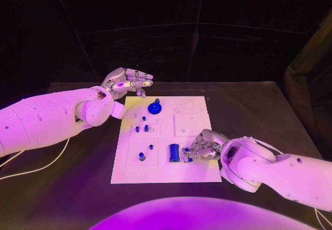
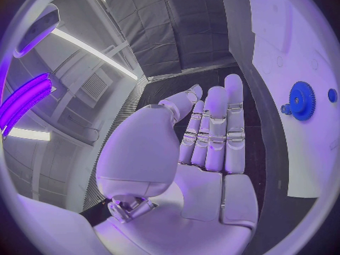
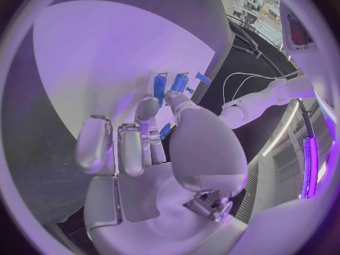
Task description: Assemble the parts on the task board
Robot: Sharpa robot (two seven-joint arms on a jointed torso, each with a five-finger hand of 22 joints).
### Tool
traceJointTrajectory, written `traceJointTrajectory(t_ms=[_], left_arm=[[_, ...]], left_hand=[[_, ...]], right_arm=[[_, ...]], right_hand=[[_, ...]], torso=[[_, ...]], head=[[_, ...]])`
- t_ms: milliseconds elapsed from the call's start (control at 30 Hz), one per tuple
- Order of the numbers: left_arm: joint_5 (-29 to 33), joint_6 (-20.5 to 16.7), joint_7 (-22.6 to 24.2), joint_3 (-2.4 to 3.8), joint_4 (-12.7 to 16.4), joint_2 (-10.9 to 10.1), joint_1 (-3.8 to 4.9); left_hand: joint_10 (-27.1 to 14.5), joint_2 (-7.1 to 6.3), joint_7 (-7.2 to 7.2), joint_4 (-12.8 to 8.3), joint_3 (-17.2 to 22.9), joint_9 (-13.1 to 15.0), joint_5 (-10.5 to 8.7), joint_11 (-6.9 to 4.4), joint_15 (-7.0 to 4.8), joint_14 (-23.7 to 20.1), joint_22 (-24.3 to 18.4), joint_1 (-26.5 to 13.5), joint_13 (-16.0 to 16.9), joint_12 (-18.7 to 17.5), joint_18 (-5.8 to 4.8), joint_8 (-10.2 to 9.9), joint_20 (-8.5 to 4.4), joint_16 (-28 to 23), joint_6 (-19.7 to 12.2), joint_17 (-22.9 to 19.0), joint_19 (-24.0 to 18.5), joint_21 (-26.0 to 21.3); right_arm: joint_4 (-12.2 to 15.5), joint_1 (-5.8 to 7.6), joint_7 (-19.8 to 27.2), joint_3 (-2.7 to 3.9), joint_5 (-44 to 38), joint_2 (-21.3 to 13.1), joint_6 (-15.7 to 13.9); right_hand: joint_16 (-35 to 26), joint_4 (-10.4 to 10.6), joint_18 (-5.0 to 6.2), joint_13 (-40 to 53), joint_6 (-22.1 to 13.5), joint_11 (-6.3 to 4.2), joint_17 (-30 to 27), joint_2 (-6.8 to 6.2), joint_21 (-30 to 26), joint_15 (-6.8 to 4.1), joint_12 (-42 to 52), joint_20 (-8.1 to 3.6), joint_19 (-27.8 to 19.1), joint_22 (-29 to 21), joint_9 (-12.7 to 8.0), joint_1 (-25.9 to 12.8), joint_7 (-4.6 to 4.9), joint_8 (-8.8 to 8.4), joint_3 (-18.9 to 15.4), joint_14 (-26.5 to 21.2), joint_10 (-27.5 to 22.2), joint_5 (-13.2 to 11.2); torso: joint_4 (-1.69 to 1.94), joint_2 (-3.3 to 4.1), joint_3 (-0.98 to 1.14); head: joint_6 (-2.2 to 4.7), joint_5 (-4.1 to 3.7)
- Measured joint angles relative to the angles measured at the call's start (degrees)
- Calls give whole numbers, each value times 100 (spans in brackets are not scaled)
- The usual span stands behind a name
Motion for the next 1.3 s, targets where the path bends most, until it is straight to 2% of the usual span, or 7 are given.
traceJointTrajectory(t_ms=[400, 533, 700, 833, 933, 1100, 1300], left_arm=[[0, 17, -24, 0, 9, -4, 1], [0, 19, -29, 0, 9, -6, 1], [0, 24, -34, 0, 10, -7, 1], [0, 29, -39, 0, 10, -7, 1], [0, 33, -43, 0, 10, -7, 1], [0, 40, -49, 0, 10, -8, 1], [0, 44, -58, 0, 10, -8, 1]], left_hand=[[-41, 22, 0, -17, -17, 0, 0, 0, 21, -21, 0, -22, 0, 21, 0, 0, 0, 0, 0, -13, 0, 0], [-41, 22, 0, -17, -17, 0, 0, 0, 21, -21, 0, -22, 0, 21, 0, 0, 0, 0, 0, -13, 0, 0], [-41, 22, 0, -17, -17, 0, 0, 0, 21, -21, 0, -22, 0, 21, 0, 0, 0, 0, 0, -12, 0, 0], [-41, 22, 0, -17, -17, 0, 0, 0, 21, -21, 0, -22, 0, 21, 0, 0, 0, 0, 0, -12, 0, 0], [-41, 22, 0, -17, -17, 0, 0, 0, 21, -21, 0, -22, 0, 21, 0, 0, 0, 0, 0, -12, 0, 0], [-41, 22, 0, -17, -17, 0, 0, 0, 21, -21, 0, -22, 0, 21, 0, 0, 0, 0, 0, -12, 0, 0], [-41, 22, 0, -17, -17, 0, 0, 0, 21, -21, 0, -22, 0, 21, 0, 0, 0, 0, 0, -12, 0, 0]], right_arm=[[-42, 7, -108, 6, -137, 73, 226], [-42, 8, -127, 6, -180, 85, 242], [-42, 7, -144, 6, -214, 93, 251], [-39, 6, -154, 2, -233, 98, 252], [-32, 3, -161, 0, -242, 104, 252], [-30, 3, -169, 0, -252, 106, 252], [-42, 3, -172, 0, -273, 114, 255]], right_hand=[[0, 0, 0, -15, 20, 0, -1, 1, 0, 0, -28, 0, 0, 9, 17, -1, -20, 1, 0, 0, 0, 0], [0, 17, 0, -28, 27, 0, 3, 44, 0, 0, -28, 0, 0, 9, 20, -44, -12, 1, 16, 0, 0, -22], [24, 126, 0, -50, 35, -21, 25, 69, 5, 0, -55, 0, 0, 24, 35, -175, -4, 1, -28, 0, 21, -43], [72, 253, 0, -13, 90, -49, 46, 136, 43, 1, -17, -21, 21, 86, 59, -348, -20, 1, -77, 0, 95, -41], [116, 325, 0, 292, 156, -64, 45, 174, 88, -22, 358, -43, 43, 159, 86, -433, -48, 38, -150, -19, 208, 99], [151, 372, 0, 386, 194, -82, 45, 211, 112, -41, 439, -42, 42, 209, 96, -482, -49, 38, -197, 0, 226, 115], [151, 432, 0, 386, 194, -82, 45, 181, 114, -41, 439, -42, 41, 209, 97, -513, -50, 39, -256, 0, 226, 84]], torso=[[-4, -2, 3], [-4, -2, 3], [-4, -2, 3], [-6, -2, 4], [-7, -2, 4], [-7, -2, 4], [-7, -2, 4]], head=[[-8, 4], [2, 4], [9, 7], [9, 7], [9, 2], [4, -4], [1, -7]])
